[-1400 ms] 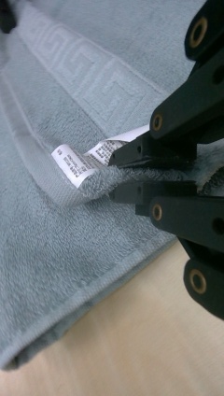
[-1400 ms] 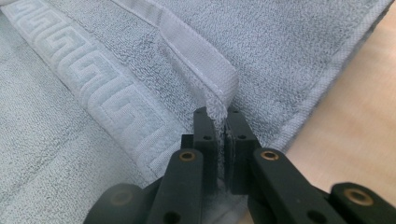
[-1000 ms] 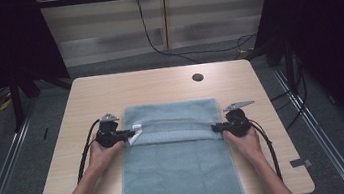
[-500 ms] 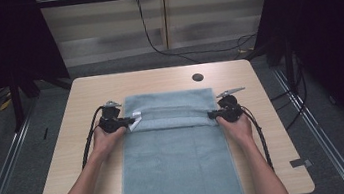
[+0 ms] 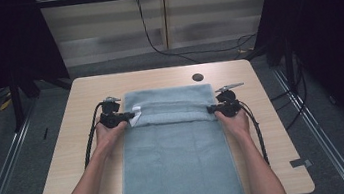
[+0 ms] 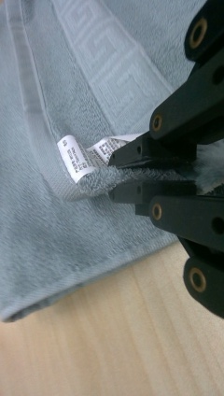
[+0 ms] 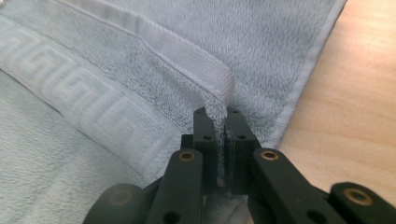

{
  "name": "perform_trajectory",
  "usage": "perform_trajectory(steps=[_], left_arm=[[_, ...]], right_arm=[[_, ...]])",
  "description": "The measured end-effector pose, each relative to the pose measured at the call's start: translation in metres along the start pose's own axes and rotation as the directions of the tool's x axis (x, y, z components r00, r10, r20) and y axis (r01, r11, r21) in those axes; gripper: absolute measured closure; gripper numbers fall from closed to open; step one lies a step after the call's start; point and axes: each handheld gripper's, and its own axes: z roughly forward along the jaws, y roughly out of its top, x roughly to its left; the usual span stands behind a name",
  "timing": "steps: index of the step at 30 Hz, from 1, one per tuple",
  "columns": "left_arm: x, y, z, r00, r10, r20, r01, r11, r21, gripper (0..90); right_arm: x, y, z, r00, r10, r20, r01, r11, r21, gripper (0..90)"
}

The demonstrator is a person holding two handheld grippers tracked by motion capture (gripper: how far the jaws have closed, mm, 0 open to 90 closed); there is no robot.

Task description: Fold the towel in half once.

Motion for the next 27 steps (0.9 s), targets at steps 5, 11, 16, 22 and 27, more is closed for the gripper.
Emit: perform_trajectory(steps=[5,11,16,22,27], left_arm=[[-0.004,0.012,-0.022,0.999,0.02,0.041,-0.017,0.997,-0.076,83.9],[-0.014,0.024,-0.046,0.9965,0.064,0.054,-0.056,0.9881,-0.143,83.9],[-0.022,0.035,-0.065,0.9929,0.1,0.064,-0.085,0.976,-0.201,83.9],[-0.031,0.05,-0.092,0.9851,0.148,0.087,-0.12,0.9556,-0.269,83.8],[-0.043,0.06,-0.114,0.9782,0.185,0.096,-0.145,0.9362,-0.32,83.9]], right_arm=[[-0.002,0.009,-0.023,0.999,0.006,-0.045,-0.01,0.995,-0.096,85.6],[0.004,0.024,-0.052,0.9983,-0.026,-0.052,0.016,0.983,-0.185,85.6],[0.007,0.036,-0.071,0.9973,-0.035,-0.065,0.017,0.967,-0.256,85.5],[0.01,0.05,-0.099,0.9949,-0.056,-0.084,0.024,0.941,-0.337,85.6],[0.018,0.059,-0.12,0.9935,-0.085,-0.075,0.052,0.931,-0.362,85.6]])
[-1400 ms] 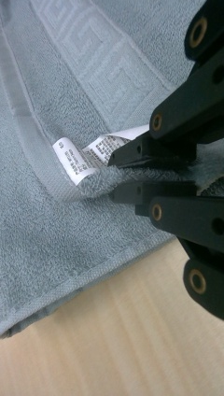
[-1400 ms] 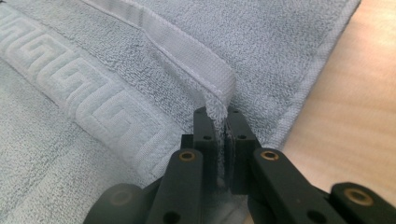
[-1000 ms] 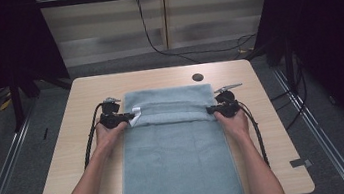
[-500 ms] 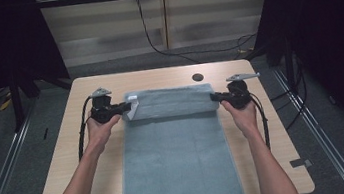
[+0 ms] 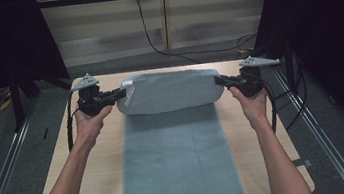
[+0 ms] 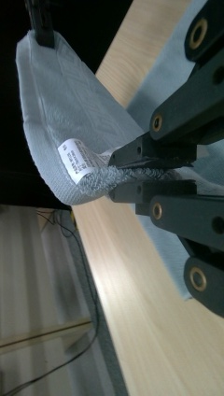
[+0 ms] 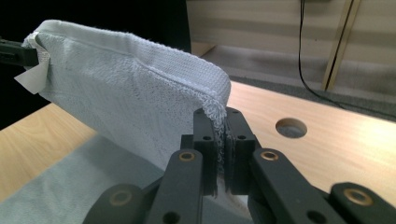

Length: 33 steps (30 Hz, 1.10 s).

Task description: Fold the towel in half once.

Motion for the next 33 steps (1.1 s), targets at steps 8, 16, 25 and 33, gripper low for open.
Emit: perform_trajectory(steps=[8,16,25,33], left_arm=[[-0.017,0.007,-0.026,0.9988,0.036,0.032,-0.034,0.9978,-0.057,83.9],[-0.035,0.003,-0.05,0.9955,0.04,0.086,-0.032,0.9954,-0.091,83.9],[-0.055,-0.04,-0.078,0.9911,0.033,0.129,-0.023,0.9969,-0.075,83.8],[-0.077,-0.071,-0.097,0.9871,0.05,0.152,-0.04,0.9971,-0.064,83.7]], right_arm=[[0.012,0.01,-0.026,0.9987,-0.035,-0.036,0.034,0.999,-0.031,85.6],[0.029,0.007,-0.054,0.9948,-0.076,-0.067,0.073,0.996,-0.047,85.6],[0.052,-0.022,-0.077,0.9862,-0.101,-0.131,0.1,0.995,-0.02,85.6],[0.074,-0.043,-0.1,0.9793,-0.137,-0.149,0.137,0.99,-0.012,85.5]])
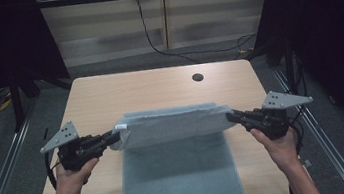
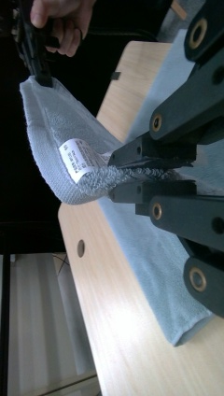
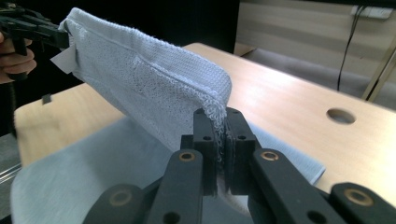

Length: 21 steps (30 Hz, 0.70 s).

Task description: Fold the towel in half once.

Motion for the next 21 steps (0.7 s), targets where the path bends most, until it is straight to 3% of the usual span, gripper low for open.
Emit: perform_trajectory(steps=[5,11,17,21], left_arm=[[-0.006,-0.039,0.002,0.9997,-0.023,0.01,0.023,0.9975,0.067,83.5],[-0.013,-0.078,0.002,0.9977,-0.058,0.034,0.051,0.9818,0.183,82.4],[-0.024,-0.098,-0.001,0.9949,-0.074,0.068,0.056,0.969,0.24,79.4],[-0.033,-0.102,-0.011,0.9931,-0.067,0.096,0.043,0.9704,0.238,76.4]], right_arm=[[0.009,-0.04,0.002,0.9985,0.049,-0.027,-0.047,0.997,0.062,85.2],[0.021,-0.087,0.002,0.9916,0.105,-0.076,-0.094,0.986,0.138,83.8],[0.036,-0.114,-0.004,0.9885,0.127,-0.083,-0.106,0.971,0.213,79.4],[0.046,-0.126,-0.014,0.9831,0.146,-0.111,-0.119,0.969,0.218,72.9]])
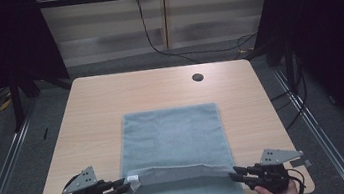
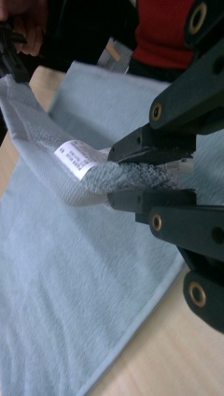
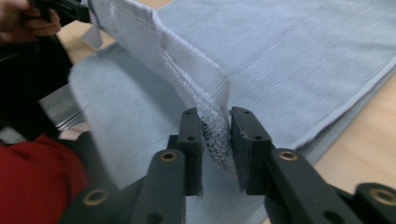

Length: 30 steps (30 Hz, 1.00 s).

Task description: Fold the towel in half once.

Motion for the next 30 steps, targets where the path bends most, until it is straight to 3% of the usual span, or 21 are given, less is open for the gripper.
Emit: perform_trajectory(steps=[2,6,11,21,25,30], left_arm=[[-0.004,-0.002,-0.005,0.9999,0.008,0.015,-0.008,0.9999,-0.01,73.0],[-0.007,0.001,-0.015,0.9997,0.001,0.023,0.001,0.998,-0.063,68.5],[0.007,0.013,-0.012,0.9998,-0.015,-0.013,0.014,0.9955,-0.093,63.4],[0.048,0.037,0.024,0.9962,-0.054,-0.068,0.053,0.9983,-0.023,55.5],[0.066,0.048,0.038,0.9924,-0.078,-0.095,0.079,0.9969,0.001,52.2],[0.091,0.059,0.055,0.9828,-0.108,-0.149,0.112,0.9936,0.015,52.3]], right_arm=[[0.005,-0.005,-0.004,1.0,-0.001,-0.004,0.001,1.0,0.001,66.4],[0.007,-0.008,-0.014,0.9993,0.02,-0.032,-0.021,0.999,-0.029,61.9],[0.001,0.001,-0.016,0.9993,0.021,-0.032,-0.023,0.997,-0.071,60.3],[-0.032,0.037,0.034,1.0,-0.007,0.004,0.008,1.0,-0.029,59.0],[-0.046,0.056,0.053,0.9999,-0.012,0.012,0.012,1.0,-0.025,58.6],[-0.063,0.077,0.075,0.9998,-0.002,0.022,0.003,0.999,-0.035,56.0]])
